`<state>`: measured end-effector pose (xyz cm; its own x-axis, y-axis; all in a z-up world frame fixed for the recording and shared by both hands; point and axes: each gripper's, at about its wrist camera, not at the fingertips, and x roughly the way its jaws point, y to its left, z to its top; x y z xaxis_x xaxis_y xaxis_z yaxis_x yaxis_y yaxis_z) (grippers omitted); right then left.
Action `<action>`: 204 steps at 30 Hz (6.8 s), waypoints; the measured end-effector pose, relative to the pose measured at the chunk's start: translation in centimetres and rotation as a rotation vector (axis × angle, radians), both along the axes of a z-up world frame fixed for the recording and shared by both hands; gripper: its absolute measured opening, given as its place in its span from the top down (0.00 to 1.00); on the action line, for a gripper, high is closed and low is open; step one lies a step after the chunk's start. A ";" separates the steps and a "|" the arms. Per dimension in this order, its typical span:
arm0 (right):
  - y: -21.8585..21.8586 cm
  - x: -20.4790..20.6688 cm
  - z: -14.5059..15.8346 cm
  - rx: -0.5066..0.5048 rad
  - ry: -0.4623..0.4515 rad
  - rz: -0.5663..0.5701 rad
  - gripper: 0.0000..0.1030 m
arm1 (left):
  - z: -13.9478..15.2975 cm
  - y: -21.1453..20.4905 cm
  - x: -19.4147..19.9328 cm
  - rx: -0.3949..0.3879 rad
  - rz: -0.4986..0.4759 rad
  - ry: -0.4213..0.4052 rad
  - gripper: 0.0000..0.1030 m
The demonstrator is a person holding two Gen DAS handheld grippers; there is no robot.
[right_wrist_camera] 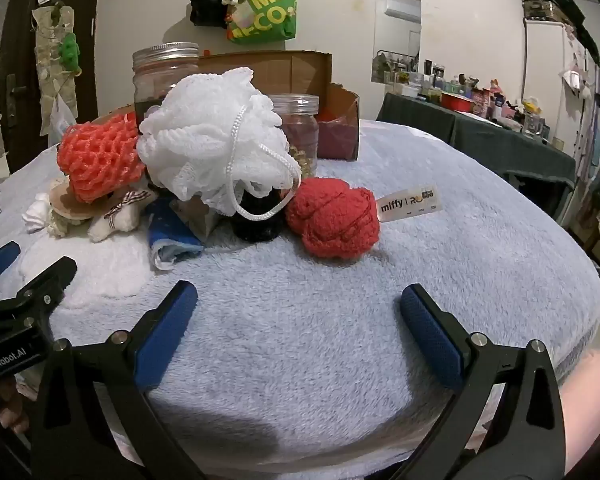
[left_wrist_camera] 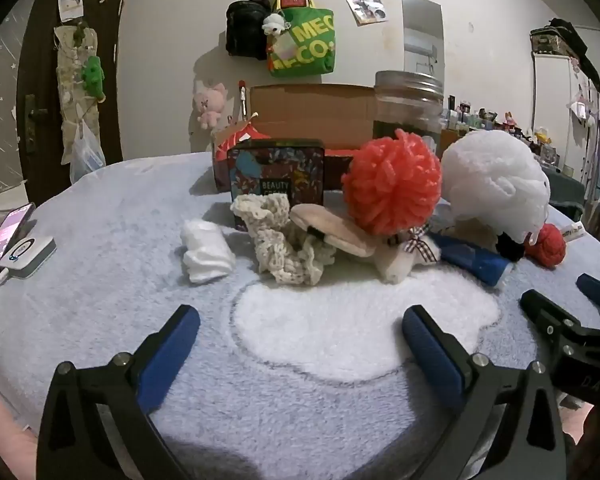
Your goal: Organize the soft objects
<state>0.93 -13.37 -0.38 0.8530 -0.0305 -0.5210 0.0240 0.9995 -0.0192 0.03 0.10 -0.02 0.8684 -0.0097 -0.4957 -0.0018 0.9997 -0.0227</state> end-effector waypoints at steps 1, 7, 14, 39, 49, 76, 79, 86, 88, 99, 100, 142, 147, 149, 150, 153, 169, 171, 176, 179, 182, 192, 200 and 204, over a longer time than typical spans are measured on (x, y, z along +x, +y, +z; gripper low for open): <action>0.0 0.0 0.0 -0.001 -0.002 0.000 0.00 | 0.0 -0.1 0.0 0.010 0.000 0.000 0.00; 0.0 0.0 0.0 0.000 0.000 0.000 0.00 | 0.0 -0.1 0.0 0.013 -0.001 0.001 0.00; 0.0 0.0 -0.1 0.002 -0.001 0.001 0.00 | 0.0 -0.1 0.0 0.013 0.000 0.001 0.00; -0.1 0.0 0.0 0.001 -0.001 -0.001 0.00 | 0.0 0.0 0.0 0.012 0.000 -0.001 0.00; -0.1 0.0 -0.1 0.000 -0.003 -0.001 0.00 | 0.0 0.0 0.0 0.012 0.000 -0.001 0.00; 0.0 0.1 -0.1 0.000 -0.004 -0.001 0.00 | 0.0 0.0 0.0 0.010 0.000 0.000 0.00; -0.1 0.1 -0.1 0.000 -0.004 -0.001 0.00 | 0.0 0.0 0.0 0.011 0.000 0.000 0.00; -0.1 0.2 -0.1 0.000 0.001 0.003 0.00 | 0.0 0.0 0.0 0.008 -0.001 0.004 0.00; -0.2 0.2 0.0 0.007 0.010 0.011 0.00 | -0.7 0.0 0.4 0.005 -0.004 0.011 0.00; -0.8 0.3 2.7 0.042 -0.002 0.056 0.00 | 2.9 0.2 0.7 -0.012 -0.083 -0.010 0.00; -0.8 0.3 3.2 0.047 -0.013 0.062 0.00 | 3.3 0.2 0.7 -0.014 -0.093 -0.015 0.00; -1.6 10.6 7.0 0.201 0.161 0.515 0.00 | 7.7 -1.2 9.3 0.031 -0.417 0.177 0.09; -1.1 10.9 6.1 0.225 0.207 0.571 0.15 | 6.8 -1.6 9.5 0.039 -0.446 0.211 0.35; -0.9 10.8 5.8 0.248 0.223 0.595 0.31 | 6.6 -1.7 9.5 0.035 -0.462 0.227 0.44; -0.9 10.7 5.7 0.257 0.226 0.599 0.35 | 6.5 -1.6 9.4 0.031 -0.461 0.225 0.45; -1.1 10.0 5.9 0.278 0.209 0.601 0.45 | 6.7 -1.3 8.8 0.017 -0.465 0.212 0.52; -2.6 8.3 9.1 0.278 0.102 0.552 0.50 | 10.3 0.6 7.7 -0.022 -0.448 0.134 0.53; -2.8 8.3 9.7 0.279 0.091 0.552 0.50 | 10.7 1.0 7.8 -0.014 -0.442 0.122 0.53; -3.2 8.5 10.7 0.268 0.072 0.549 0.50 | 11.4 1.5 8.2 -0.002 -0.439 0.116 0.53; -3.6 8.7 11.4 0.269 0.060 0.545 0.50 | 11.7 1.9 8.9 0.002 -0.428 0.124 0.53; -4.0 9.0 11.9 0.264 0.049 0.535 0.50 | 12.1 2.3 9.4 0.008 -0.416 0.120 0.53; -4.9 11.6 15.0 0.202 0.020 0.526 0.50 | 14.4 3.0 12.3 0.055 -0.450 0.112 0.53; -3.6 17.4 17.4 0.142 0.060 0.564 0.50 | 15.4 2.3 17.4 0.081 -0.495 0.170 0.53; -2.5 21.1 17.8 0.107 0.099 0.573 0.50 | 15.8 2.1 20.5 0.071 -0.502 0.204 0.53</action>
<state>22.07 -15.83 17.47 0.6648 0.4784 -0.5737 -0.5174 0.8489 0.1083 20.57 2.20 15.79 0.6515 -0.3588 -0.6684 0.4790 0.8778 -0.0043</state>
